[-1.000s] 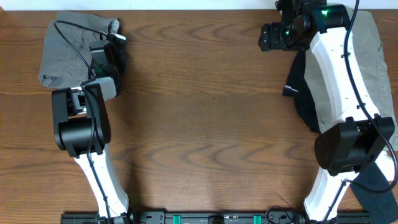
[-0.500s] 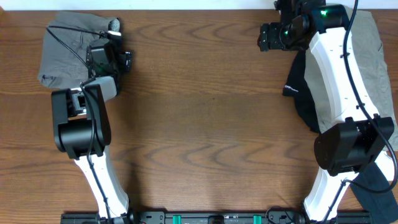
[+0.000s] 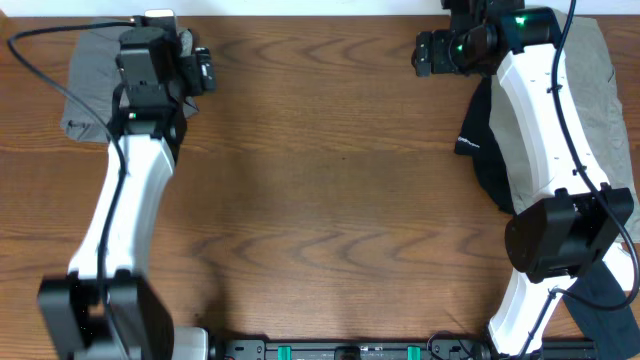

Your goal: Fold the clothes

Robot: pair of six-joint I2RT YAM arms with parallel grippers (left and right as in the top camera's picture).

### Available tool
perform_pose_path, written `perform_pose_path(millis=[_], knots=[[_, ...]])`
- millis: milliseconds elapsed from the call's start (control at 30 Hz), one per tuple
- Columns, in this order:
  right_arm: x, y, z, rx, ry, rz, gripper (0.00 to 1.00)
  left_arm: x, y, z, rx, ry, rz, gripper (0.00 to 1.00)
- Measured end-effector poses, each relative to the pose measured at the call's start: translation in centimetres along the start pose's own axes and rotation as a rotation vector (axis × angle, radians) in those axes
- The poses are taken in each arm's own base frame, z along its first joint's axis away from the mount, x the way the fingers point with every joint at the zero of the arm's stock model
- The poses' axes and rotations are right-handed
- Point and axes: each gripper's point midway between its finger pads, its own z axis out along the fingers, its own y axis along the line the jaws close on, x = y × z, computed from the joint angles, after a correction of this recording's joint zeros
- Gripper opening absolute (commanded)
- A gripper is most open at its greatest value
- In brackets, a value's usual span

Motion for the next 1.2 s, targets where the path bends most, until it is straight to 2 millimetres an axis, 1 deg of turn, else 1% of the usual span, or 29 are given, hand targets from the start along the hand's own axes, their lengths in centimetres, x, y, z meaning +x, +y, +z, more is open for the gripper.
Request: perform_pose_path(millis=[33,133,200,267,333,533,600,667,733,833,933,1033,1133,1200], knots=[[-0.4,0.0,0.0,0.001,-0.015,-0.015,0.95,-0.5,-0.8,-1.4,0.021,-0.007,-0.011,0.98],[-1.4,-0.1,-0.3,0.01,-0.059,-0.054,0.99,-0.9,-2.5,-4.0,0.068,-0.006,-0.022,0.98],[-2.2,-0.1,-1.1,0.021,-0.096,-0.08,0.99,-1.1,-3.5,-5.2,0.096,-0.009,-0.021,0.98],[-2.9,-0.1,-2.6,0.036,-0.136,-0.096,0.99,-1.1,-4.0,-5.8,0.107,-0.007,-0.021,0.98],[-3.5,0.1,-4.9,0.043,-0.183,-0.107,0.99,-1.0,-4.1,-5.8,0.11,-0.003,-0.029,0.98],[-4.7,1.4,-14.7,0.039,-0.368,-0.113,0.99,-0.8,-4.1,-5.8,0.109,0.007,-0.032,0.98],[-4.8,1.8,-17.0,0.035,-0.413,-0.113,0.99,-0.8,-4.1,-5.8,0.109,0.007,-0.032,0.98],[-4.8,2.0,-18.2,0.033,-0.438,-0.112,0.99,-0.8,-4.1,-5.8,0.109,0.007,-0.032,0.98],[-4.8,2.0,-18.4,0.032,-0.441,-0.107,0.99,-0.8,-4.1,-5.8,0.109,0.007,-0.033,0.98],[-4.5,1.8,-17.7,0.034,-0.418,-0.104,0.99,-0.8,-4.1,-5.8,0.109,0.007,-0.032,0.98],[-3.1,1.3,-16.6,0.056,-0.343,-0.095,0.99,-0.8,-4.1,-5.8,0.11,0.007,-0.033,0.98],[-2.0,0.8,-16.2,0.076,-0.296,-0.088,0.99,-0.8,-4.1,-5.8,0.109,0.007,-0.032,0.98],[-2.6,0.7,-16.4,0.087,-0.321,-0.089,0.99,-0.8,-4.1,-5.8,0.109,0.007,-0.033,0.98],[-3.9,0.8,-16.9,0.09,-0.379,-0.093,0.99,-0.8,-4.1,-5.8,0.11,0.007,-0.032,0.98]])
